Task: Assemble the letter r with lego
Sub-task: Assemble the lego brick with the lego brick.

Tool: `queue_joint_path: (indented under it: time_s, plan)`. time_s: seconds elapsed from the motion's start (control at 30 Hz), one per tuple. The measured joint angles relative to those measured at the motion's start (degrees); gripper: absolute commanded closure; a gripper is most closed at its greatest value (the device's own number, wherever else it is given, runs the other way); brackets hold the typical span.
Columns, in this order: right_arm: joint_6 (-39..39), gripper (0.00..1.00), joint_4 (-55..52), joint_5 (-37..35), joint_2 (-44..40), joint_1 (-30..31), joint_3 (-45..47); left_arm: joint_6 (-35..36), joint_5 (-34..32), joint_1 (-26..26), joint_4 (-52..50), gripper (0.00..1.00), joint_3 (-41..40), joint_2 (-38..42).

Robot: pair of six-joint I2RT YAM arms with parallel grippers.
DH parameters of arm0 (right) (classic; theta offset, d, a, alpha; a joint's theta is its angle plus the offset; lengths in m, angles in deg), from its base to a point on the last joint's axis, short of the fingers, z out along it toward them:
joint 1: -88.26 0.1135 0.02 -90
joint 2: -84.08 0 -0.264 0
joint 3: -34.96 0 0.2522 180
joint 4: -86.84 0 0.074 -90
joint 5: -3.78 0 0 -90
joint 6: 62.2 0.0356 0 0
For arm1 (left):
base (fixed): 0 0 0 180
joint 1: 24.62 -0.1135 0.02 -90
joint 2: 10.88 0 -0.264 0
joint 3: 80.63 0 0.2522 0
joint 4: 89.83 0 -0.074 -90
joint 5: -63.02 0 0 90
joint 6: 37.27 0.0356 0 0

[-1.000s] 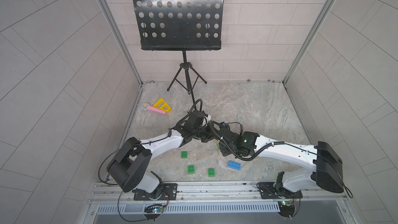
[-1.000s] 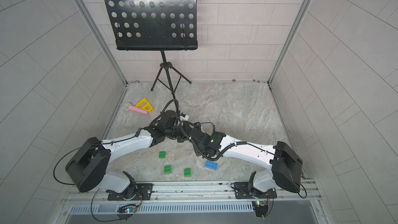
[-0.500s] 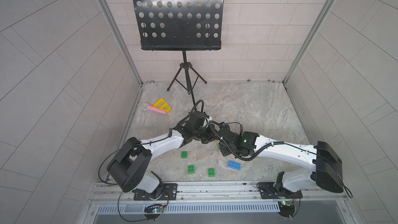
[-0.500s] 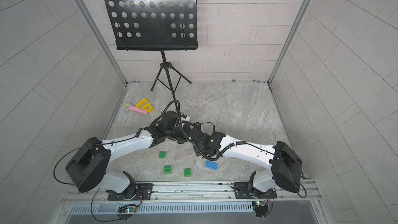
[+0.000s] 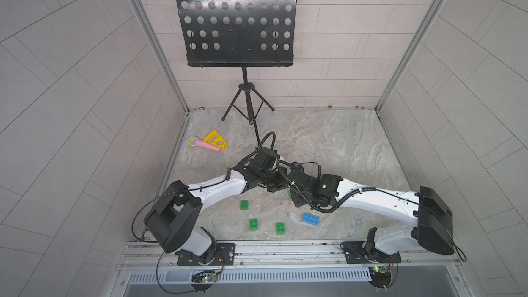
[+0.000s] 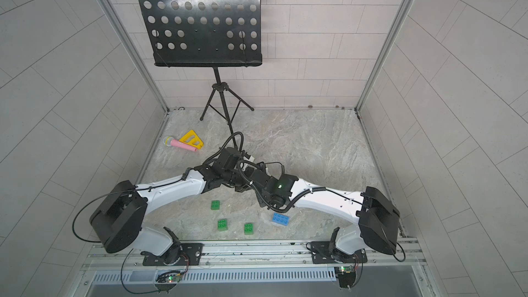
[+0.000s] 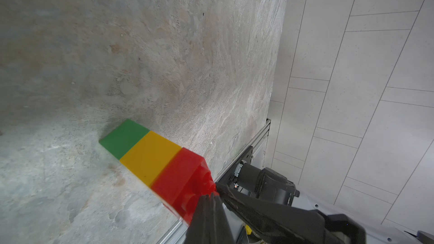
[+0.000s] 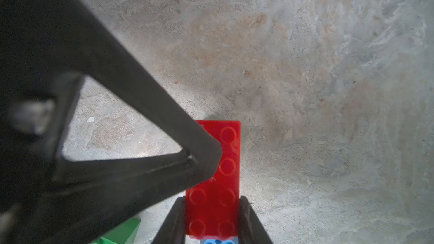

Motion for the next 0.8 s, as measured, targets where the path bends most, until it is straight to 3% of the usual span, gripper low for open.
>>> queue_joint_path:
  time_s: [0.8]
  plan:
    - [1.8,1.0,-0.8,-0.7,-0.7,-0.4,0.9,0.7,-1.1,0.9,7.0,1.0,-1.5,-3.2]
